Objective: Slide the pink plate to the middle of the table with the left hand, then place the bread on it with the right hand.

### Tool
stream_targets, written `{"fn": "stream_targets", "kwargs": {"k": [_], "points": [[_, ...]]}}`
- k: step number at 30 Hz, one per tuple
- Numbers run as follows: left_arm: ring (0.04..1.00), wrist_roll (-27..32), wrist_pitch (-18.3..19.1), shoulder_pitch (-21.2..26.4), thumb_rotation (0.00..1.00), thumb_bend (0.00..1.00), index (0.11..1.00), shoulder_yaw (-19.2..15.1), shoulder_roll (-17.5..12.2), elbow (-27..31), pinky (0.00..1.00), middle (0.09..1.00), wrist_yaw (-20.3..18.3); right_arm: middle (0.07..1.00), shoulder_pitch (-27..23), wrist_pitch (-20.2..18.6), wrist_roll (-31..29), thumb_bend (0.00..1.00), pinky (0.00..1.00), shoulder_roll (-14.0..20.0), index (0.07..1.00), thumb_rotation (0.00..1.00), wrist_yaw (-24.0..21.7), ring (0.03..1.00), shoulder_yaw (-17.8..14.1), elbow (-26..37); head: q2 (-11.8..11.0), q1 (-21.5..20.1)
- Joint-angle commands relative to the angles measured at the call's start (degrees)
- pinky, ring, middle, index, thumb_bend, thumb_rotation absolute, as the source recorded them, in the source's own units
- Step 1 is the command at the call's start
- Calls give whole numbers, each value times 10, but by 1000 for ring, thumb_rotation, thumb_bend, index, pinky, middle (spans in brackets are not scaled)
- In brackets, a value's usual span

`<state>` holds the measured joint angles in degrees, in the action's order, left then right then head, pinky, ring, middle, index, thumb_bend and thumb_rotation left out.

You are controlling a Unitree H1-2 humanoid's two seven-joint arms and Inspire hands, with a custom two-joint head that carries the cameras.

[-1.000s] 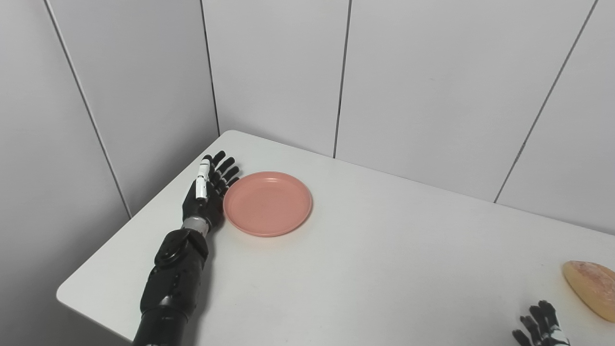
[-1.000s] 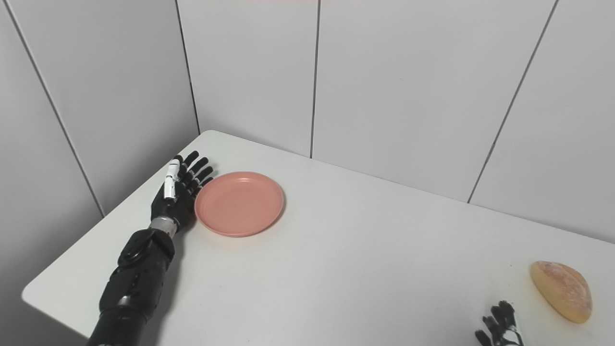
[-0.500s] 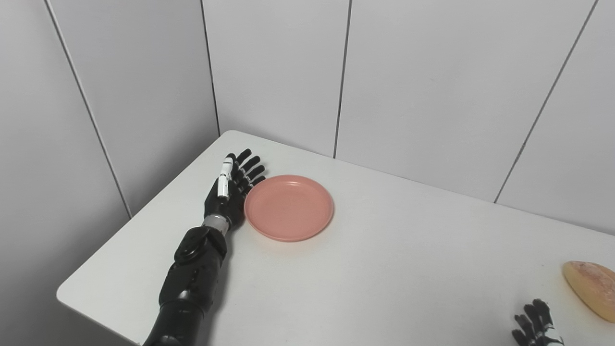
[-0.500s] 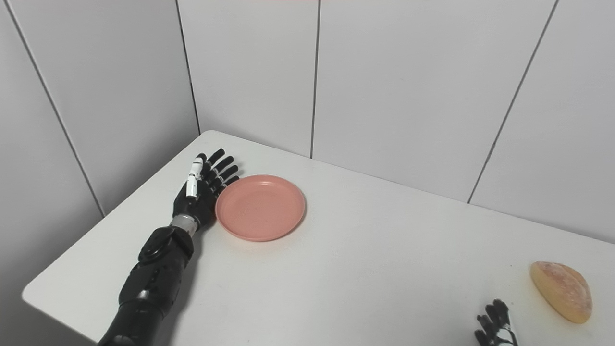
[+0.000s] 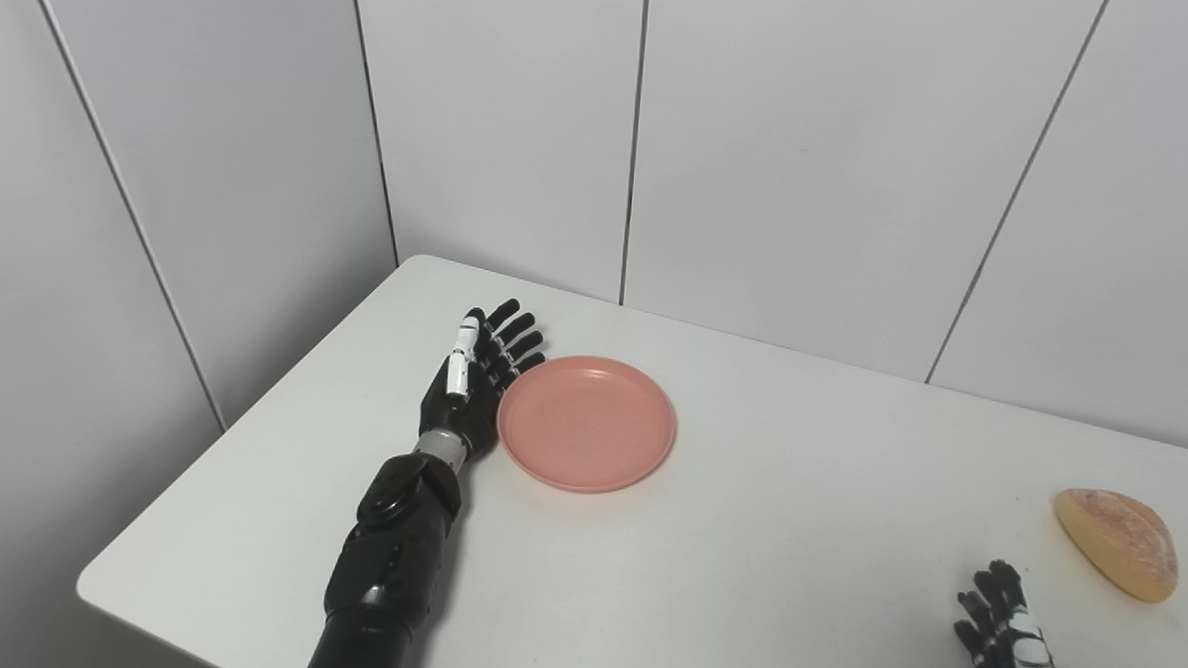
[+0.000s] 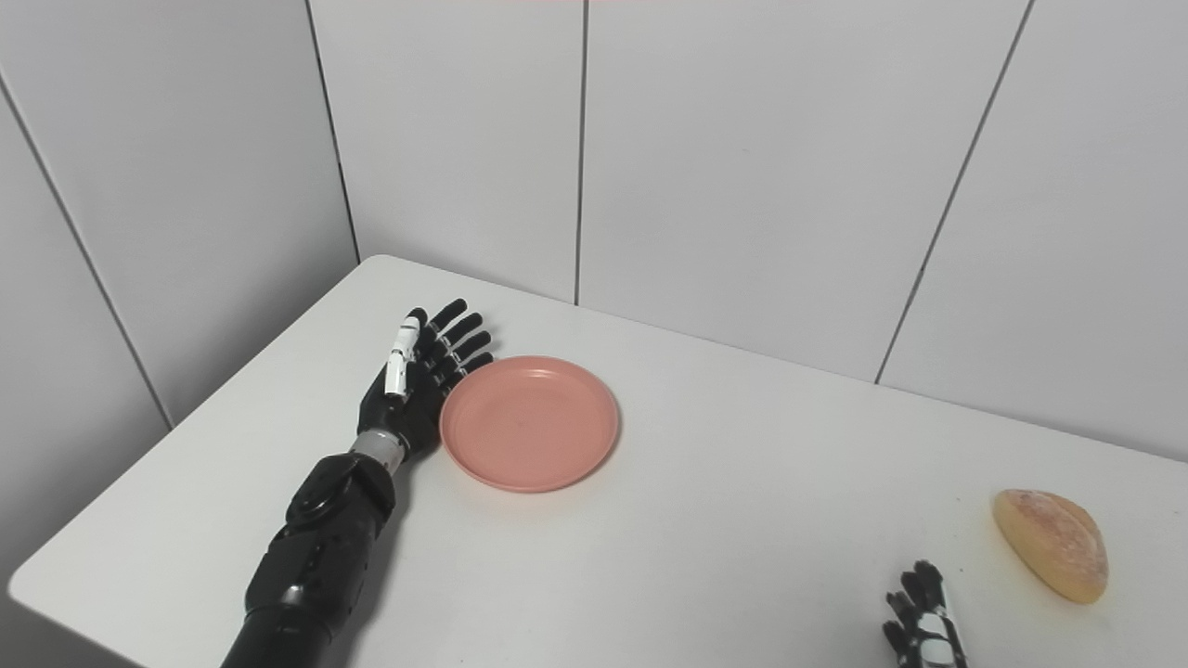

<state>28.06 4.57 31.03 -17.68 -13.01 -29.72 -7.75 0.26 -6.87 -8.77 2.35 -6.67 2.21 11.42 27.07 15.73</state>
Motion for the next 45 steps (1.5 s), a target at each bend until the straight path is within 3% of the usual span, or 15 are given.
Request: {"fn": "stream_targets", "kwargs": {"k": [1,10,26,35,45], "points": [[846,-7,36,-6,1000,358,833,7,12,5,832,851,10,1000,-5,11,2,197,1000,-3,1000,1000,4,1000,-4,16,3,-5],[851,-12,64,-19,1000,347,831,23,30,36,840,847,7,991,-8,28,20,214,1000,-8,991,1000,9,984,-1,9,19,-40],[853,-13,100,-30,1000,360,838,57,60,85,854,857,-6,981,-19,1,47,287,1000,-40,978,1000,30,972,8,23,78,-139],[865,-23,126,-52,1000,316,847,79,84,138,866,873,4,977,-24,-11,66,258,989,-57,975,1000,46,967,20,35,94,-194],[886,-21,135,-89,1000,374,873,97,119,197,890,893,0,971,-34,-10,84,258,968,-71,967,1000,57,957,29,32,106,-228]]}}
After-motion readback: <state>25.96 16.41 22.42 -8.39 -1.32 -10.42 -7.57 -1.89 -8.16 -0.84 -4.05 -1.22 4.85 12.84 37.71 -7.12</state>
